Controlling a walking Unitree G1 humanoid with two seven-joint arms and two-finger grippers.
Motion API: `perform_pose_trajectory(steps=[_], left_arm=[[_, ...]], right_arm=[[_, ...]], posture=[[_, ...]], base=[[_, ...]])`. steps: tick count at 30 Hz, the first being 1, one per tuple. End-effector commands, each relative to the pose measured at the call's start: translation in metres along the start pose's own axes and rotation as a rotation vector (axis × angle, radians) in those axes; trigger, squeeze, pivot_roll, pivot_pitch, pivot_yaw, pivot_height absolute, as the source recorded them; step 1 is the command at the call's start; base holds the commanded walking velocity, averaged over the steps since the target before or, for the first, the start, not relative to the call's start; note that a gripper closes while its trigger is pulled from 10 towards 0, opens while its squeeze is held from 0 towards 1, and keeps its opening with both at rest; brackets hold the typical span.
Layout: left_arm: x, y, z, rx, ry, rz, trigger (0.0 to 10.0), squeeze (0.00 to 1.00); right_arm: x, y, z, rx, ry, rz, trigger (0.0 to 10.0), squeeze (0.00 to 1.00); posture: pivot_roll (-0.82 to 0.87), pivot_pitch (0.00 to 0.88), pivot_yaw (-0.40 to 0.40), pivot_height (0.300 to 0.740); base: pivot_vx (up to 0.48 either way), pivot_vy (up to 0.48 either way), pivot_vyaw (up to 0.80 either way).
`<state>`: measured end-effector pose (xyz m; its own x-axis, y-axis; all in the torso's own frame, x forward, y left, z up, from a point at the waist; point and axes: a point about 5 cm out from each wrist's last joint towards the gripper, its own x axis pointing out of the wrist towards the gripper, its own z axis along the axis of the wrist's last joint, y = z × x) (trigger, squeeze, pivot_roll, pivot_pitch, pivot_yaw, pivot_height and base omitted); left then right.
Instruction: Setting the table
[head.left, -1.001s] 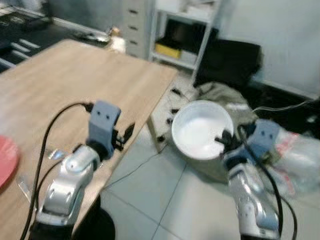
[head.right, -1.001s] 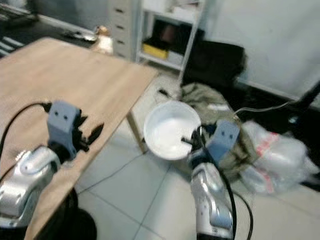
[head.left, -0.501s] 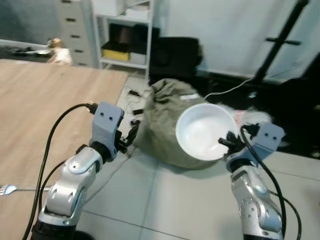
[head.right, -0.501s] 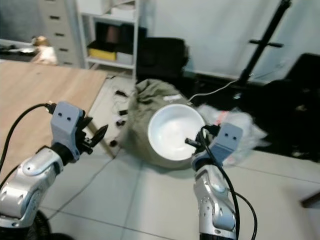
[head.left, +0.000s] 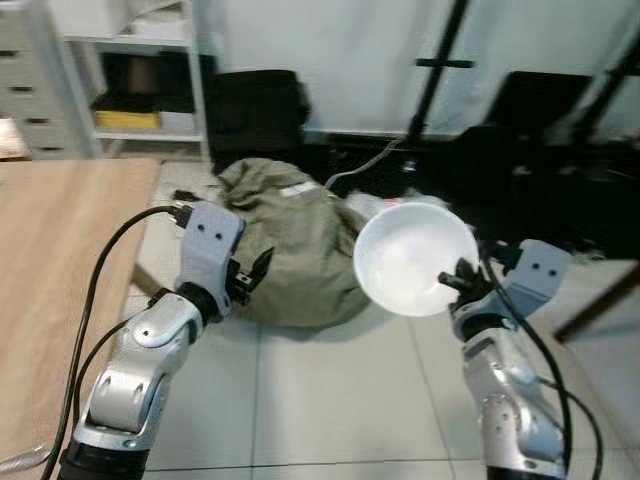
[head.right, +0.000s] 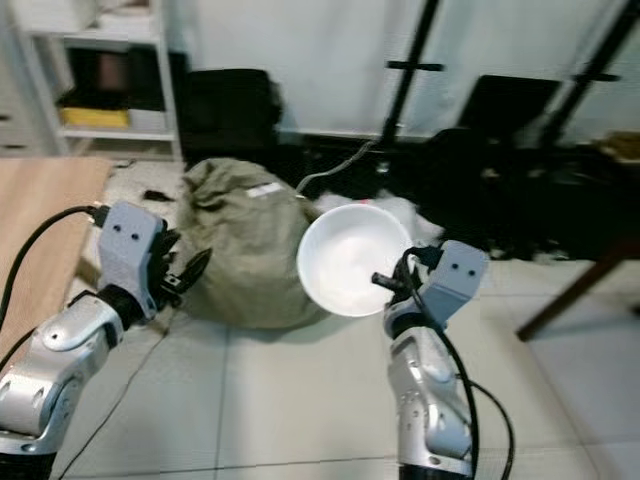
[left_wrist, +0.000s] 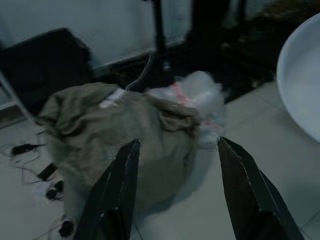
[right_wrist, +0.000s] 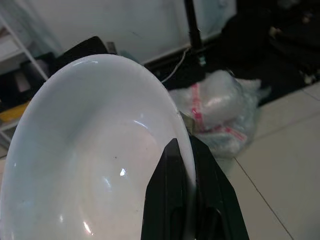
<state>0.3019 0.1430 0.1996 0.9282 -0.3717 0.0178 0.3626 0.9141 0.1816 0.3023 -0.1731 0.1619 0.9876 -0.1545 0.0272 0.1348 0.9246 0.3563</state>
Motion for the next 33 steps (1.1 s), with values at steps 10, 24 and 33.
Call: perform_pose_trajectory(steps=[10,24,33], left_arm=[[0.0002,-0.0030,-0.0039,-0.001,0.015,-0.011,10.0,0.00],[0.0004,-0.0035,-0.0039,-0.001,0.015,-0.012,10.0,0.00],[0.0004,-0.0037,-0.0044,-0.002,0.017,-0.012,10.0,0.00]], right_arm=[[-0.0010,-0.0054,-0.0002,-0.008,0.000,-0.020,10.0,0.00],[-0.0016,-0.0057,-0.0001,-0.010,-0.001,-0.023,10.0,0.00],[-0.0016,-0.0059,-0.0001,-0.010,-0.001,-0.022,10.0,0.00]], posture=[[-0.01,0.067,0.030,0.740],[-0.01,0.067,0.030,0.740],[-0.01,0.068,0.029,0.740]], base=[[0.000,0.000,-0.80],[0.000,0.000,-0.80],[0.000,0.000,-0.80]])
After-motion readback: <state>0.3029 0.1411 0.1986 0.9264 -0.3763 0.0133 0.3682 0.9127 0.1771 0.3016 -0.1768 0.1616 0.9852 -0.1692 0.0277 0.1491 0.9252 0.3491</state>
